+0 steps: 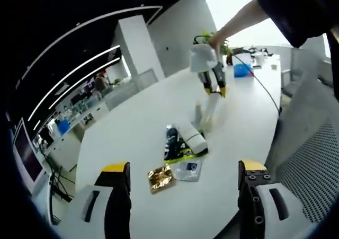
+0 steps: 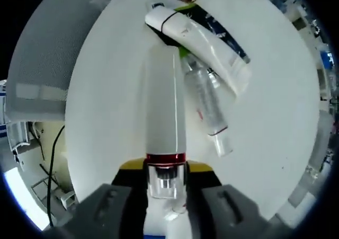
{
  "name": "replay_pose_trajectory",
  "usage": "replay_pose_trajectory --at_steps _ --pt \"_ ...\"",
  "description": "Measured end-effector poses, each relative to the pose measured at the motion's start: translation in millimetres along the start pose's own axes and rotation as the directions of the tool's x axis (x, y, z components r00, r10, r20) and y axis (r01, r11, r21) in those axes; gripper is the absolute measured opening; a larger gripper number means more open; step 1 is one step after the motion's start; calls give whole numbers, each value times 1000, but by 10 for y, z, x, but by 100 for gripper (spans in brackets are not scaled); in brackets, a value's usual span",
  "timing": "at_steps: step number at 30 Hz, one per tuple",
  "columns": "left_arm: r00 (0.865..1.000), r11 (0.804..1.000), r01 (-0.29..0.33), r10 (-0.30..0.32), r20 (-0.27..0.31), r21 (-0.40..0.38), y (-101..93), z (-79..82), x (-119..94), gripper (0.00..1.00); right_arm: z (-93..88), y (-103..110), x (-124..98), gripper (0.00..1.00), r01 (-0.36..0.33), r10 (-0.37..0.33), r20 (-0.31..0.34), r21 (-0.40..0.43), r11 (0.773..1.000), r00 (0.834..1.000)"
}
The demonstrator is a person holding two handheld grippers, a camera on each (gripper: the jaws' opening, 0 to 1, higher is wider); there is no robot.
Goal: Arrange the skincare products in the storage area until every visible bottle or jar stands upright without overlapping.
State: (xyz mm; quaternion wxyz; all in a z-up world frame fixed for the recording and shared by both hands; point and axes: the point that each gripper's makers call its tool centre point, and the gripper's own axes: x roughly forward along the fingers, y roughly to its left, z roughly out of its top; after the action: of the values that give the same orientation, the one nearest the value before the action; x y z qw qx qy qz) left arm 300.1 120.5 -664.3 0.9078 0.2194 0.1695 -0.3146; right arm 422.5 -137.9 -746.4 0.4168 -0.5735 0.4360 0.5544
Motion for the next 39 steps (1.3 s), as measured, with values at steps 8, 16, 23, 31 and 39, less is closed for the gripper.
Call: replay_pose_trajectory --at_steps 8,16,23,31,39 --pt "998 999 31 -29 61 -26 -62 169 169 78 98 59 -210 26 42 -43 -42 -18 999 998" --pt "990 993 104 -108 87 48 -225 389 335 76 210 62 -359 26 66 -71 -100 -50 997 992" --pt "979 983 172 -178 95 69 -339 516 622 70 289 70 -442 26 72 -79 -148 -52 996 986" --pt "960 959 263 -271 72 109 -599 489 1016 64 368 60 -517 26 76 -88 -199 -66 995 976" --pt "949 955 292 -295 115 41 -731 624 1454 60 412 59 -571 26 76 -89 -237 -62 995 967"
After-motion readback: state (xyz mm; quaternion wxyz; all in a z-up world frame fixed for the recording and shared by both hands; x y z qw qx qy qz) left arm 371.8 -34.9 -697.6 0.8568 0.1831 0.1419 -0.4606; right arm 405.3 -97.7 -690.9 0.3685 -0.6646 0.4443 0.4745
